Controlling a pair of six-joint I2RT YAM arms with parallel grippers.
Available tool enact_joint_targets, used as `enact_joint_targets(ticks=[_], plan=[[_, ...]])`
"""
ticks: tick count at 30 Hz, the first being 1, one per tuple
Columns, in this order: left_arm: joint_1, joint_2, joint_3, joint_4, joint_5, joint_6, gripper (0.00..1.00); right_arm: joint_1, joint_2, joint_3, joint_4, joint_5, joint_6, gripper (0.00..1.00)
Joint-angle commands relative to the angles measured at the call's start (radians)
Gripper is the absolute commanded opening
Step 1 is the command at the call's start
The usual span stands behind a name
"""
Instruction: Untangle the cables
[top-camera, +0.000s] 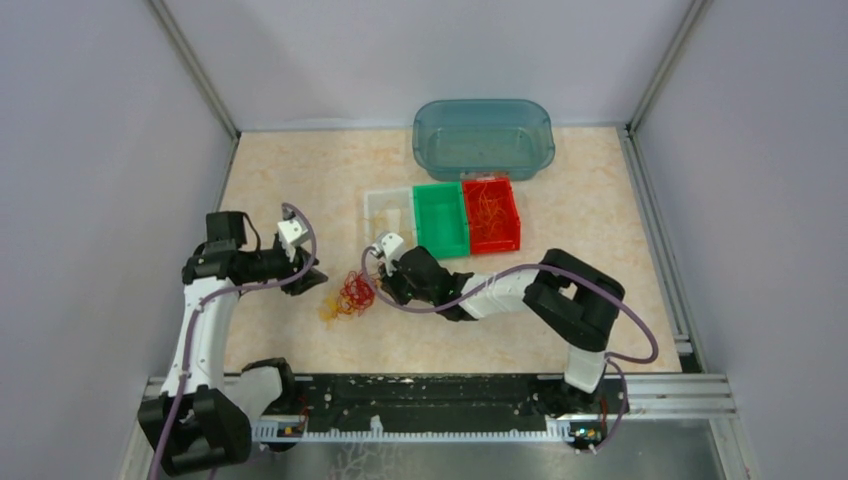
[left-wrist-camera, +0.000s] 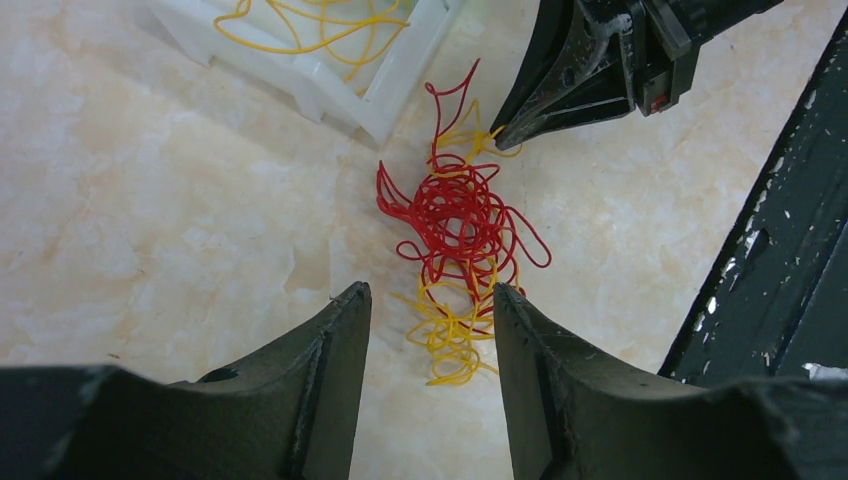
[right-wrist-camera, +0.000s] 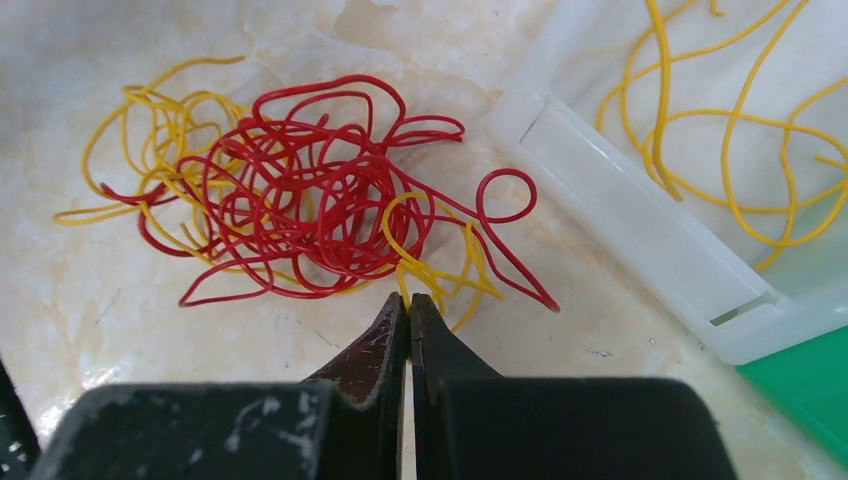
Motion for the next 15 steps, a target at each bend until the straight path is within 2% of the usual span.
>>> enact_joint_targets(ticks=[1, 9, 15], plan=[[0.005, -0.031, 0.009, -0.017, 0.105, 0.043, 0.55, 0.005, -0.135, 0.000, 0.077, -0.025, 0.018, 0.00], [-0.003, -0.079, 0.043, -0.068, 0.286, 0.110, 0.56, 0.006, -0.456, 0.022, -0.037, -0.246, 0.072, 0.00], [-0.020, -0.112, 0.065, -0.069, 0.351, 0.072, 0.56, 0.005, -0.542, 0.114, -0.107, -0.335, 0.096, 0.00]])
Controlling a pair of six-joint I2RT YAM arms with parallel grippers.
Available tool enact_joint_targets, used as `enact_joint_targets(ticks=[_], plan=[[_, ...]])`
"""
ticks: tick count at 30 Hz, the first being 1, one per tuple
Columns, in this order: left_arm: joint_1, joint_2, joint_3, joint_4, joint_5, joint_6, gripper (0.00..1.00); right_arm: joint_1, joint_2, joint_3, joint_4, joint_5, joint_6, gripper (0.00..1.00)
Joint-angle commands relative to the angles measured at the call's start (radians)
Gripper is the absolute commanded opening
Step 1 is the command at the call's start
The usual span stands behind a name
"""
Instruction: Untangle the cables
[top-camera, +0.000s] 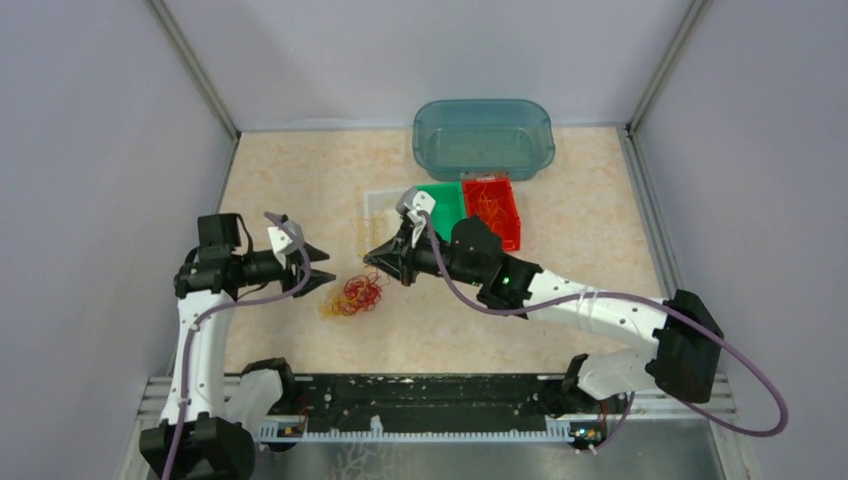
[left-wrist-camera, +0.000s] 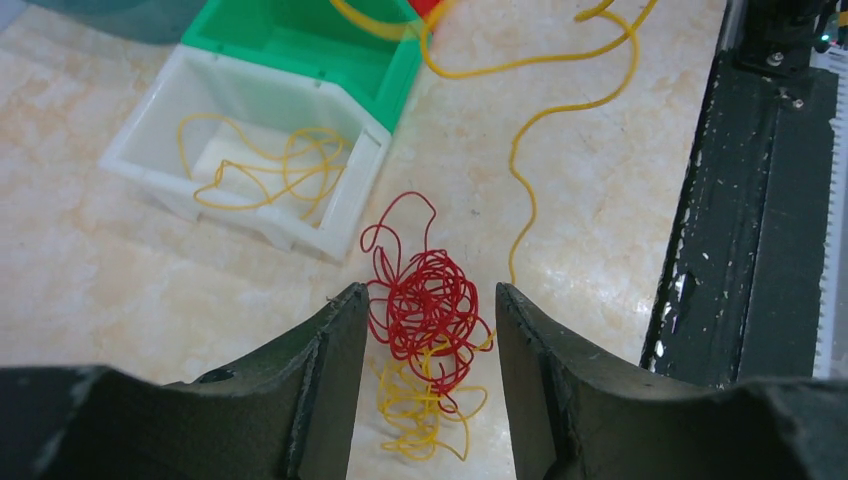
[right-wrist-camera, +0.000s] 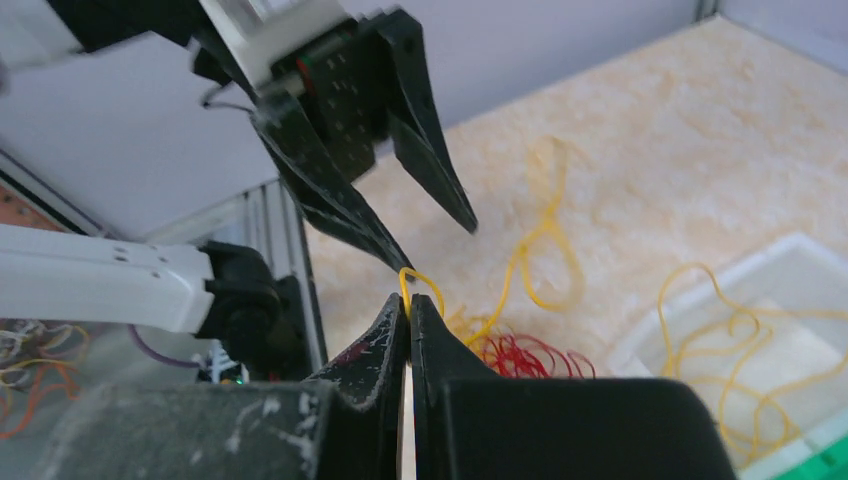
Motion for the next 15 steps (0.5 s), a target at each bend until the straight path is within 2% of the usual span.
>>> enact_joint_targets(ticks=[1, 9, 15], plan=[[-0.017, -0.038, 0.035, -0.019, 0.125, 0.003, 0.56, 0.005, -0.041, 0.092, -0.027, -0.117, 0.041, 0.00], [-0.036, -0.094, 0.122, 0.002, 0.282, -0.167, 0.58, 0.005, 0.011, 0.216, 0.033, -0.188, 0.124, 0.00], [-0.047, -0.139, 0.089, 0.003, 0.333, -0.195, 0.60, 0.005, 0.044, 0.380, 0.062, -0.169, 0.176, 0.00]])
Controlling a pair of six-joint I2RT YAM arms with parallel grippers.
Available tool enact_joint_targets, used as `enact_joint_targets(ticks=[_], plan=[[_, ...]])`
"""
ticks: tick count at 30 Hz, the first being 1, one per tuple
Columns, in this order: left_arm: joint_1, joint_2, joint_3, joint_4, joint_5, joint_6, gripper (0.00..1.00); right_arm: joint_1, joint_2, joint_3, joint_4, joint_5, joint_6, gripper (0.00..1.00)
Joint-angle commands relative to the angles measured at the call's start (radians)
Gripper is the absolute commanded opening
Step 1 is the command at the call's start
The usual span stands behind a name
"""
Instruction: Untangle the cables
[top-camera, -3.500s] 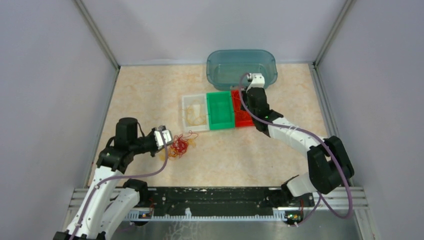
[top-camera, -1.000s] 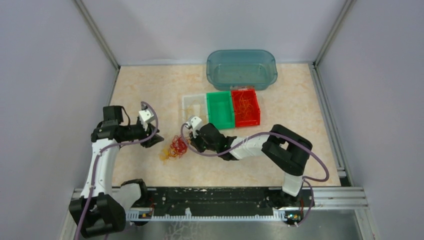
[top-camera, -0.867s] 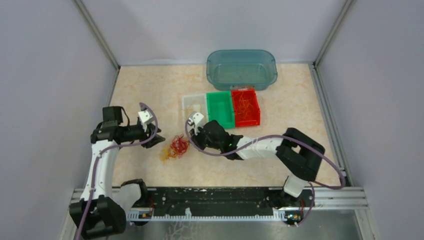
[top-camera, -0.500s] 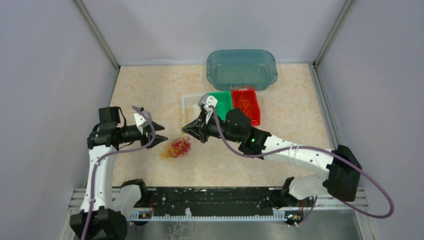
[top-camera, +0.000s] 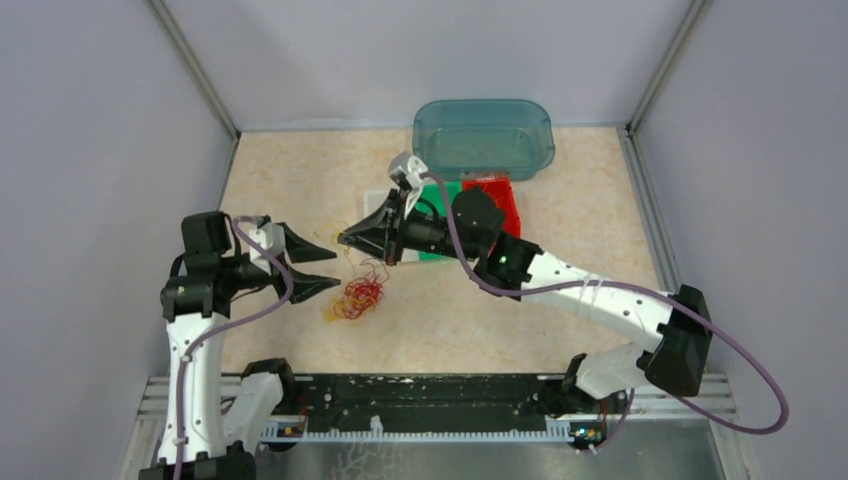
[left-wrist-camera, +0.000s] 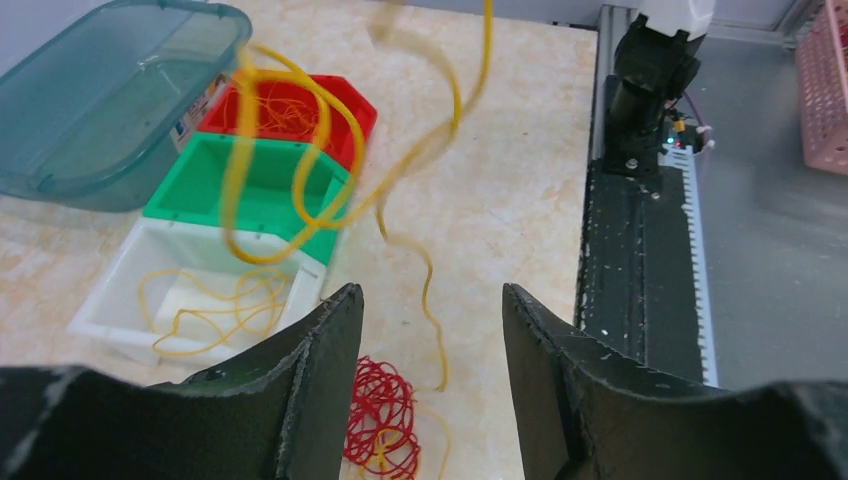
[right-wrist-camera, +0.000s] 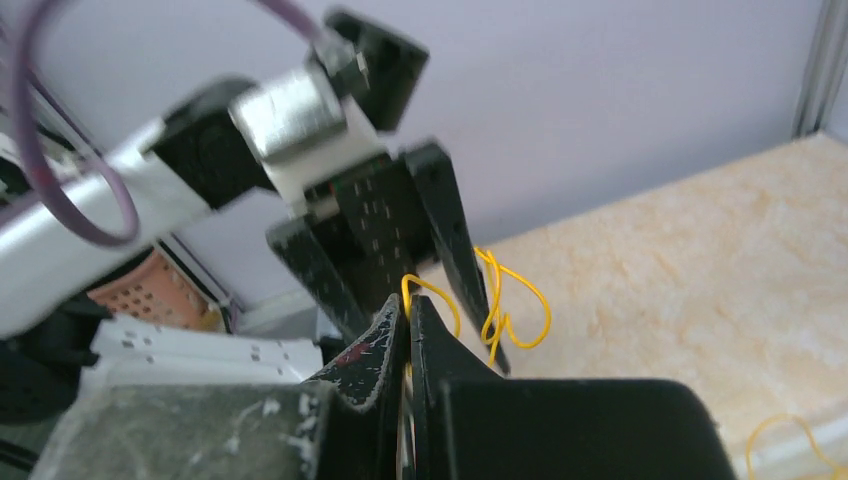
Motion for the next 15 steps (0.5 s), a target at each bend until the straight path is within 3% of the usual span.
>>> enact_joint_targets(ticks=[1, 4, 9, 15], plan=[[-0.012, -0.033, -0.025, 0.000, 0.105, -0.032, 0.60, 0.005, 0.018, 0.166, 0.110, -0.016, 0.076, 0.00], [-0.016, -0.056, -0.047, 0.013, 0.129, -0.044, 0.58, 0.005, 0.051, 0.233, 0.142, -0.017, 0.124, 0.00], [-0.016, -0.092, -0.081, 0.187, 0.121, -0.191, 0.50, 0.006, 0.117, 0.339, 0.186, -0.027, 0.178, 0.00], [-0.017, -0.100, -0.114, 0.247, 0.083, -0.241, 0.42, 0.006, 0.149, 0.445, 0.160, 0.006, 0.143, 0.00]])
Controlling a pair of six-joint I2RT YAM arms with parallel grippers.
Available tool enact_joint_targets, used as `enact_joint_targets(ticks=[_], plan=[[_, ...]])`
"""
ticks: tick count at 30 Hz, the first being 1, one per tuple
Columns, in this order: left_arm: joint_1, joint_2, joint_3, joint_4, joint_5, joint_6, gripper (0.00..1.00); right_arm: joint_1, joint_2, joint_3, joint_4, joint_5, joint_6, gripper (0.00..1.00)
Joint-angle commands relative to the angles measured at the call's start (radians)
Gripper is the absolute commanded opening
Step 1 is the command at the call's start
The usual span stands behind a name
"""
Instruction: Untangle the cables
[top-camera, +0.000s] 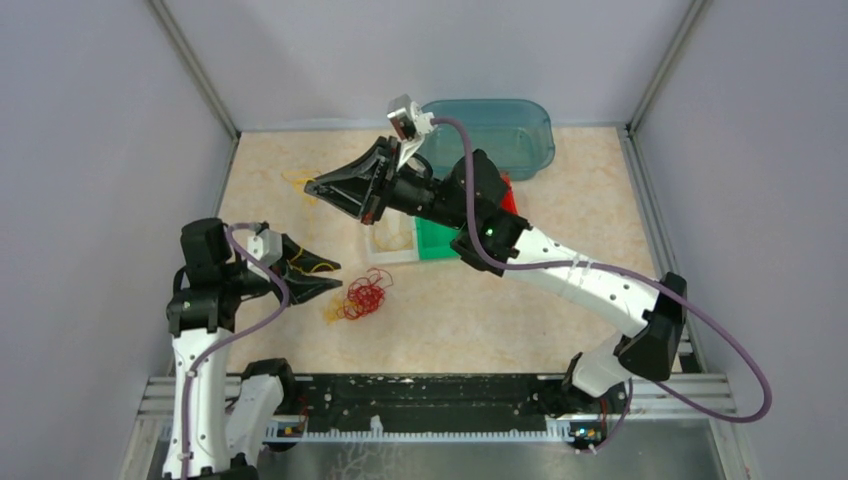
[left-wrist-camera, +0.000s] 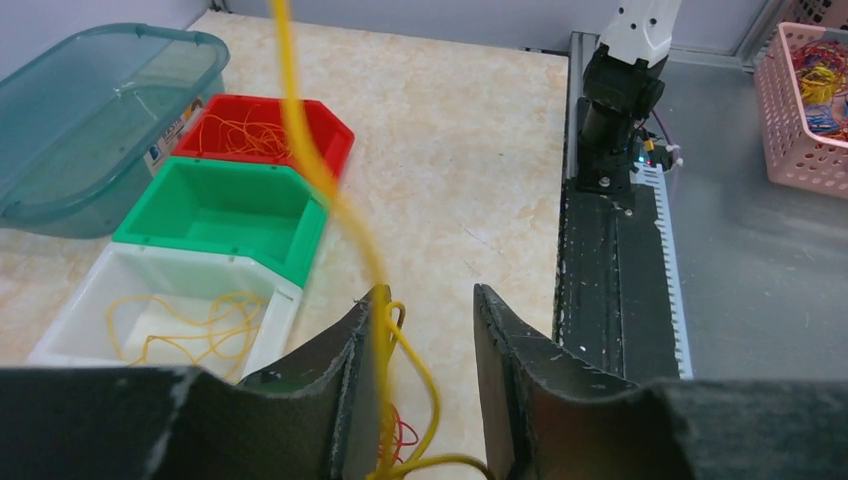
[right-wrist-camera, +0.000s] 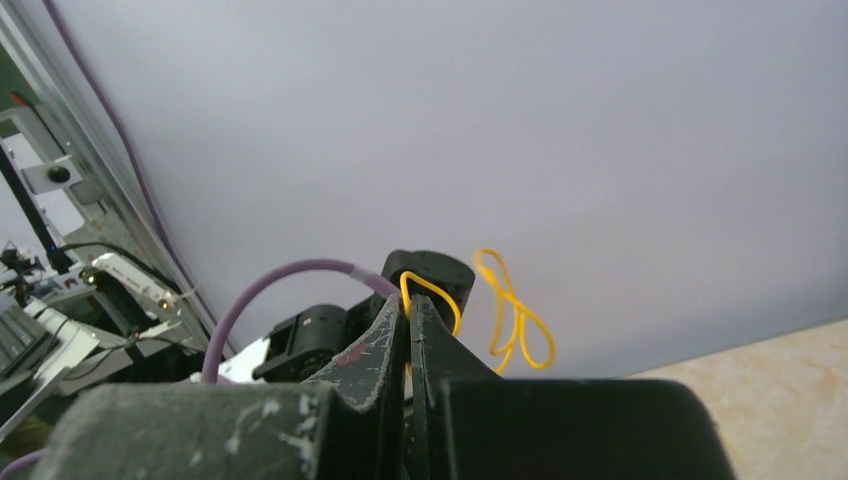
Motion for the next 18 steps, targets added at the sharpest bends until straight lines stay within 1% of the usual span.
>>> enact_joint_targets(ticks=[1, 3, 4, 6, 7, 9, 10, 15, 16, 17, 18], plan=[[-0.005, -0.008, -0.030, 0.076, -0.004, -0.045, 0.41, 0.005, 0.010, 0.117, 0.016, 0.021, -0.024, 0.00], [-0.006, -0.012, -0.039, 0.075, -0.035, -0.027, 0.43, 0.005, 0.018, 0.153, -0.035, 0.040, -0.062, 0.00], [-0.005, -0.014, -0.040, 0.076, -0.053, -0.020, 0.47, 0.004, 0.021, 0.164, -0.056, 0.055, -0.088, 0.00], [-0.006, -0.019, -0.039, 0.071, -0.080, -0.005, 0.52, -0.007, 0.024, 0.178, -0.082, 0.073, -0.114, 0.00], [-0.005, -0.022, -0.041, 0.054, -0.088, 0.023, 0.59, -0.019, 0.026, 0.180, -0.091, 0.079, -0.119, 0.00], [-0.005, -0.031, -0.055, 0.012, -0.114, 0.098, 0.80, -0.050, 0.028, 0.178, -0.099, 0.089, -0.118, 0.00], [-0.005, -0.040, -0.065, 0.009, -0.130, 0.111, 0.84, -0.067, 0.028, 0.174, -0.096, 0.090, -0.110, 0.00], [-0.006, -0.057, -0.122, 0.012, -0.256, 0.188, 0.87, -0.156, 0.039, 0.174, -0.093, 0.078, -0.076, 0.00], [-0.006, -0.056, -0.135, 0.026, -0.292, 0.189, 0.89, -0.169, 0.043, 0.175, -0.095, 0.078, -0.074, 0.00], [-0.006, -0.056, -0.148, 0.048, -0.330, 0.184, 0.97, -0.183, 0.046, 0.174, -0.094, 0.074, -0.068, 0.00], [-0.005, -0.056, -0.167, 0.067, -0.367, 0.172, 0.99, -0.194, 0.050, 0.172, -0.091, 0.071, -0.061, 0.00]])
